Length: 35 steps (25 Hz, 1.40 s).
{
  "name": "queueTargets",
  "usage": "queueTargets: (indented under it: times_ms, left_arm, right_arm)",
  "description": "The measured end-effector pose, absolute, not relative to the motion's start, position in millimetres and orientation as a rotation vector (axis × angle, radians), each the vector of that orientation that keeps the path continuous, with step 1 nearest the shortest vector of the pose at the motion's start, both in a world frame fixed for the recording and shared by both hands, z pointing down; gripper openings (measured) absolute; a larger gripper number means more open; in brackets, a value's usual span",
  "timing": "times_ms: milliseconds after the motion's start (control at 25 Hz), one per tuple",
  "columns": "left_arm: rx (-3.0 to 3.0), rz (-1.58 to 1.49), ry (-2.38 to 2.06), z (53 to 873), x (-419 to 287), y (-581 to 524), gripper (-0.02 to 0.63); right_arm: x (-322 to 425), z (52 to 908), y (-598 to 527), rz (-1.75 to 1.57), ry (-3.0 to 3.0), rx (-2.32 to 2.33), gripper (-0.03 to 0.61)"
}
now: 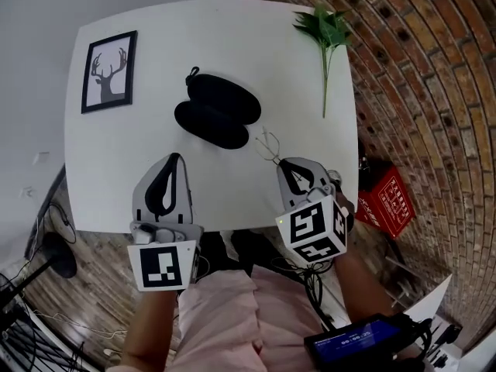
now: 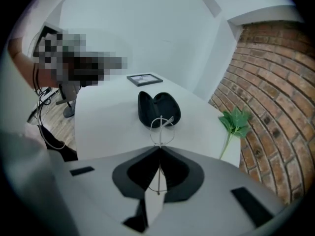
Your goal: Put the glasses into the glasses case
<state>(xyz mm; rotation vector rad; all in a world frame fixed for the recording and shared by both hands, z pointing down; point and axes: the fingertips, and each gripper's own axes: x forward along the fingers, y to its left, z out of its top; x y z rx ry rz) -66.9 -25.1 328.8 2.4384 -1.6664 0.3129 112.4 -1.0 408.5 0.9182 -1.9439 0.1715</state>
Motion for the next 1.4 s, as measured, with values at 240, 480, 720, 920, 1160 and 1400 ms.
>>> queueTargets:
  times_ms: [240,480,720,920,1160,1400]
  left_arm:
    - [2.462,0.267,-1.717,293.3,-76.6,-39.6,0.003]
    - [2.486,0.210,-1.766,264.5,-93.5,-58.1,0.003]
    - [2.469,0.213,-1.791,259.2,-118.4,-68.8,0.003]
    - [2.450,0.235,-1.799,264.3,-136.5,-76.9,0.003]
    - [2.428,0.255,-1.785,277.7,-148.4,-83.5,0.003]
    - [2.404,0.284,-1.756,294.3,-154.1,-90.1,0.003]
  right_arm:
    - [96.1,362.2,-30.2,0.120,-1.997,0.949,0.015]
    - [61.9,330.1,-61.4,0.063,-2.060,0.936,0.015]
    - [27.2,323.6,-81.6,0.038,-2.090,0.888,0.015]
    - [9.5,332.1,-91.5,0.046,-2.092,0.847,0.015]
    - [-4.1,354.5,-94.4,0.088,-2.088,0.799,0.015]
    - [-11.6,379.4,-92.7,0.141,-2.075,0.746,0.015]
